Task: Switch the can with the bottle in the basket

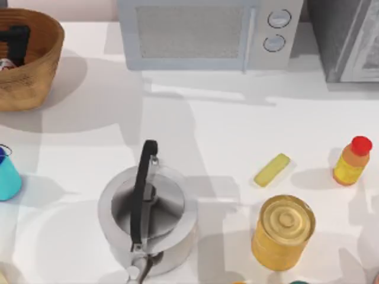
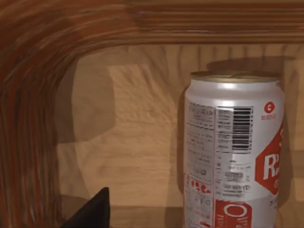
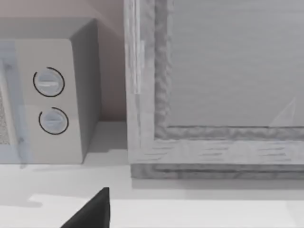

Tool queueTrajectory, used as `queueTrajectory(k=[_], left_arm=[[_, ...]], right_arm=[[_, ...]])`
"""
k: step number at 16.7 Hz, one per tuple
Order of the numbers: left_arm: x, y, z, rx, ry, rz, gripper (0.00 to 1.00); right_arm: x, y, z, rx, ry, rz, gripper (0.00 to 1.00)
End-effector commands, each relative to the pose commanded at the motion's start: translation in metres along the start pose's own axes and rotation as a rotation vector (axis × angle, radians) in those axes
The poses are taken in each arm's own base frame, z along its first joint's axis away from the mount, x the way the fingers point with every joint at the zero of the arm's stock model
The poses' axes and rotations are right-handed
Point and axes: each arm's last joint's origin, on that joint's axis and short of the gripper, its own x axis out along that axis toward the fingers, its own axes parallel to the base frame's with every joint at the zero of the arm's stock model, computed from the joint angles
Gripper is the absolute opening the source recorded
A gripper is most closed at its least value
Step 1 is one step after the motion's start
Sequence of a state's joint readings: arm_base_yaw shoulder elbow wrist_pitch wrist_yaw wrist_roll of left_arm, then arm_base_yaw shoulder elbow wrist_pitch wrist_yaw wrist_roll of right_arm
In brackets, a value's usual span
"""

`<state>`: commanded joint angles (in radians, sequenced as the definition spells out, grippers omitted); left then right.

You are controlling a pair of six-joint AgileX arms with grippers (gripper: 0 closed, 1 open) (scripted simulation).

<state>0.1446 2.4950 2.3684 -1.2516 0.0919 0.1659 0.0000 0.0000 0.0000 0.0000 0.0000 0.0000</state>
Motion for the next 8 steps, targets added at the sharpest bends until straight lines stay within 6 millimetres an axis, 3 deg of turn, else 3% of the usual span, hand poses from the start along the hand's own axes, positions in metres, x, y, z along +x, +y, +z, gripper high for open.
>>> queueTrajectory(k=[5,8], left_arm=[[0.002,-0.003,0.0,0.004,0.002,-0.001,1.0],[0.021,-0.001,0.001,-0.001,0.0,0.0,1.0]], right_arm=[[0.0,0.0,0.0,0.0,0.0,0.0,1.0],[0.0,0.0,0.0,0.0,0.0,0.0,1.0]])
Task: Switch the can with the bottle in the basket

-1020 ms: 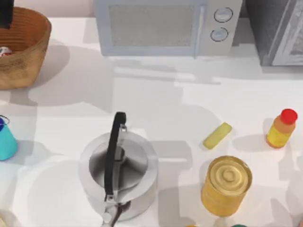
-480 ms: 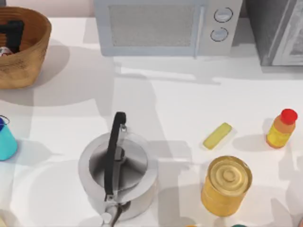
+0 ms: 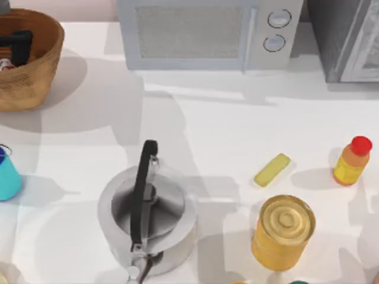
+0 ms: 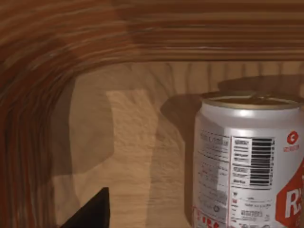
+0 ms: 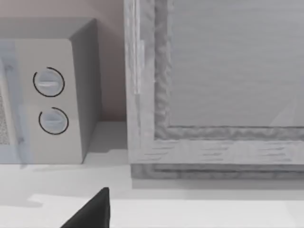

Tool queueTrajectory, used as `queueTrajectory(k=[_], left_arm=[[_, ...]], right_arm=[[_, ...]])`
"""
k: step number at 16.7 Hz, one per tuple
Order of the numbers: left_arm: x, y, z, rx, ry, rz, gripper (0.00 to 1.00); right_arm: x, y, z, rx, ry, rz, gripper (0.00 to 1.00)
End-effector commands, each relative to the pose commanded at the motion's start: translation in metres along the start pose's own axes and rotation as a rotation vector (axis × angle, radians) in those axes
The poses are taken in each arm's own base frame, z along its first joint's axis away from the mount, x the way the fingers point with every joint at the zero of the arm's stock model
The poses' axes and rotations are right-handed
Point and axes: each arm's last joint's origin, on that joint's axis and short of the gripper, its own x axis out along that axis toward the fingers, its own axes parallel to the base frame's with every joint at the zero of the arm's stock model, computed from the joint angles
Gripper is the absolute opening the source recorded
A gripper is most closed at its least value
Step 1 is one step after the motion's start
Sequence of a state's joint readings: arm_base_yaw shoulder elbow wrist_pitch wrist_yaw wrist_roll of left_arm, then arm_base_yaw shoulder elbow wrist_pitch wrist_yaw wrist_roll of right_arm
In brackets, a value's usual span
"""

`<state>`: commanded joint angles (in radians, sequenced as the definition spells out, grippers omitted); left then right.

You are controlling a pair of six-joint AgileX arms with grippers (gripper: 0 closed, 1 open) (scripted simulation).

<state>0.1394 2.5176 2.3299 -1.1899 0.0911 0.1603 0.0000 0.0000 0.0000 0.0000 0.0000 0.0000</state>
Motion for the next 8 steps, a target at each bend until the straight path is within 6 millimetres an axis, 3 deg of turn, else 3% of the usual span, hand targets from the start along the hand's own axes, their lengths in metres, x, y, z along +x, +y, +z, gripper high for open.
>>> queueTrajectory(k=[4,8], left_arm=[[0.034,0.001,-0.001,0.001,0.0,0.0,1.0],[0.039,0.001,-0.001,0.001,0.0,0.0,1.0]], right_arm=[[0.0,0.0,0.0,0.0,0.0,0.0,1.0],[0.0,0.0,0.0,0.0,0.0,0.0,1.0]])
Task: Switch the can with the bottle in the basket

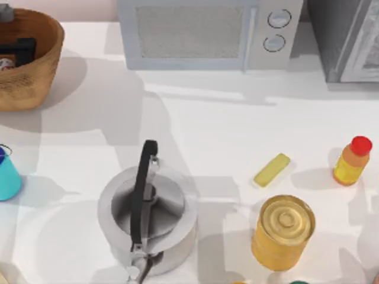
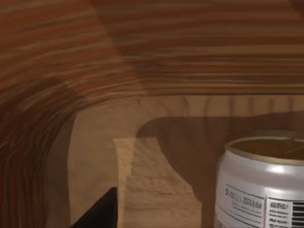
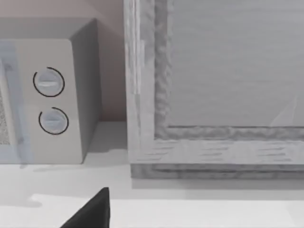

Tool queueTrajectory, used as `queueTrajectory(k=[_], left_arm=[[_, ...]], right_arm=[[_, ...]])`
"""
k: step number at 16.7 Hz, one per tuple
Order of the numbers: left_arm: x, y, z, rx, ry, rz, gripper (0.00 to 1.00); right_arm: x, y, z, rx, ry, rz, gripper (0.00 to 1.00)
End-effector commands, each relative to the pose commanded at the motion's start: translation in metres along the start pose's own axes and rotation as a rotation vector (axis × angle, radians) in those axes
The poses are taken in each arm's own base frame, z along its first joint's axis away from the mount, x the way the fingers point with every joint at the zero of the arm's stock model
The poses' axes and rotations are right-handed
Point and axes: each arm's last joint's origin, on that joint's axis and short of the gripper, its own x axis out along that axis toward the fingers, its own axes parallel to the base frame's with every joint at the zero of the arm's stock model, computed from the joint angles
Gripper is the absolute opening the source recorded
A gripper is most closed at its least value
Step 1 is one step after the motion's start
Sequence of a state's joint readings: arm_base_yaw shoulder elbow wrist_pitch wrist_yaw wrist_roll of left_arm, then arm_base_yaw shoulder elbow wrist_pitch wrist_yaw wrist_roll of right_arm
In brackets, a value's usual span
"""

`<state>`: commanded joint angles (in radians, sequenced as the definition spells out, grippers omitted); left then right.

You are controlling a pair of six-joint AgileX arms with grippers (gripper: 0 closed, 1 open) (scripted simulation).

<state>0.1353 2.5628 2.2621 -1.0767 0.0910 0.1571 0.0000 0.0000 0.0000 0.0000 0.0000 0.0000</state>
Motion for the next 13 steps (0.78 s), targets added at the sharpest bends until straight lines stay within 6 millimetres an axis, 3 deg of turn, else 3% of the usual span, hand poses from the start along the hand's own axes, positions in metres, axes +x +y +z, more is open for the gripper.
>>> queueTrajectory(k=[1,13], left_arm=[[0.0,0.0,0.0,0.0,0.0,0.0,1.0],[0.0,0.0,0.0,0.0,0.0,0.0,0.1]], right_arm=[[0.0,0.0,0.0,0.0,0.0,0.0,1.0],[0.0,0.0,0.0,0.0,0.0,0.0,1.0]])
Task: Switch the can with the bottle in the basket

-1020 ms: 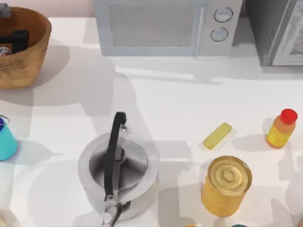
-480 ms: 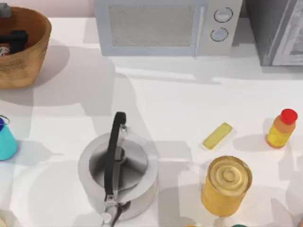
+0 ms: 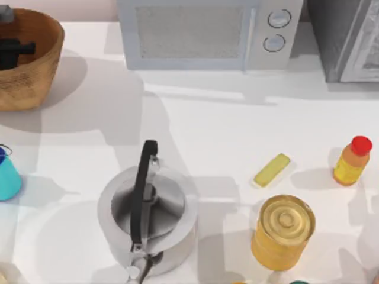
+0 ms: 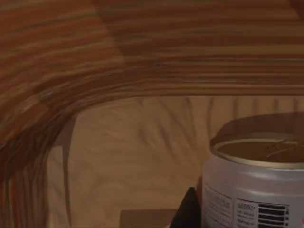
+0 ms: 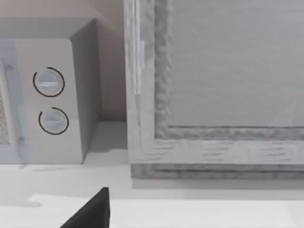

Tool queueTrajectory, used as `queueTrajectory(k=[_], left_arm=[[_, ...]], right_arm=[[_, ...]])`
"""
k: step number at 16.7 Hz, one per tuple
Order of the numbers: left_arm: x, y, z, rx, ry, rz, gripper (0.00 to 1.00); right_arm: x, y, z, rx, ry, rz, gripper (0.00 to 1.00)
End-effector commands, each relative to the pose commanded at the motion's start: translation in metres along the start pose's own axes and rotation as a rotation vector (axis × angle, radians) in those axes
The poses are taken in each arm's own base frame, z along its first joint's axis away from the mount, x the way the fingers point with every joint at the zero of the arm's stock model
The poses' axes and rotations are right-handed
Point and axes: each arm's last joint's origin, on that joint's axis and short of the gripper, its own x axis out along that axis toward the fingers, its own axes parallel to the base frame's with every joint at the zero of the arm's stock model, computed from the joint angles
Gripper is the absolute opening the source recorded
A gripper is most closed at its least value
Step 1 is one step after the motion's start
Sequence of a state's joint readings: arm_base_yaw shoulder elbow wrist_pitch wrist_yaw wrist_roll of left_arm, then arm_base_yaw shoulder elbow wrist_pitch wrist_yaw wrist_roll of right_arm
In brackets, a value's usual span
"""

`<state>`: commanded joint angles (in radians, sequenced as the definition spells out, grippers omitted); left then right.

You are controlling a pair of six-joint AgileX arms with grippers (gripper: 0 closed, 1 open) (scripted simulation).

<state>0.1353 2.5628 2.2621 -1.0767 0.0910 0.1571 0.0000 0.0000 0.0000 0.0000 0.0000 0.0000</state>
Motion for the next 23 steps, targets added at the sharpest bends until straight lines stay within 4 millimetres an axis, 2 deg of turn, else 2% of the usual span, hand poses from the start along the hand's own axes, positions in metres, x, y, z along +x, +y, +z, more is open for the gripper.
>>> queueTrajectory(k=[1,2,9,10,13,15,18,20,23], left_arm=[[0.0,0.0,0.0,0.0,0.0,0.0,0.02],[0.0,0.0,0.0,0.0,0.0,0.0,0.0],[0.0,0.0,0.0,0.0,0.0,0.0,0.0],[-0.019,0.001,0.002,-0.001,-0.035,0.014,0.0],[-0.027,0.0,0.001,-0.004,-0.052,0.017,0.0],[-0.045,-0.002,-0.003,-0.009,-0.091,0.023,0.0],[-0.086,-0.012,-0.016,-0.01,-0.182,0.034,0.0],[-0.118,-0.021,-0.033,-0.006,-0.257,0.041,0.0],[-0.167,-0.038,-0.073,0.004,-0.389,0.051,0.0]], right_arm=[[0.0,0.0,0.0,0.0,0.0,0.0,1.0],[0.0,0.0,0.0,0.0,0.0,0.0,1.0],[0.0,0.0,0.0,0.0,0.0,0.0,1.0],[0.0,0.0,0.0,0.0,0.0,0.0,1.0],[0.0,0.0,0.0,0.0,0.0,0.0,1.0],[0.0,0.0,0.0,0.0,0.0,0.0,1.0],[0.0,0.0,0.0,0.0,0.0,0.0,1.0],[0.0,0.0,0.0,0.0,0.0,0.0,1.0],[0.0,0.0,0.0,0.0,0.0,0.0,1.0]])
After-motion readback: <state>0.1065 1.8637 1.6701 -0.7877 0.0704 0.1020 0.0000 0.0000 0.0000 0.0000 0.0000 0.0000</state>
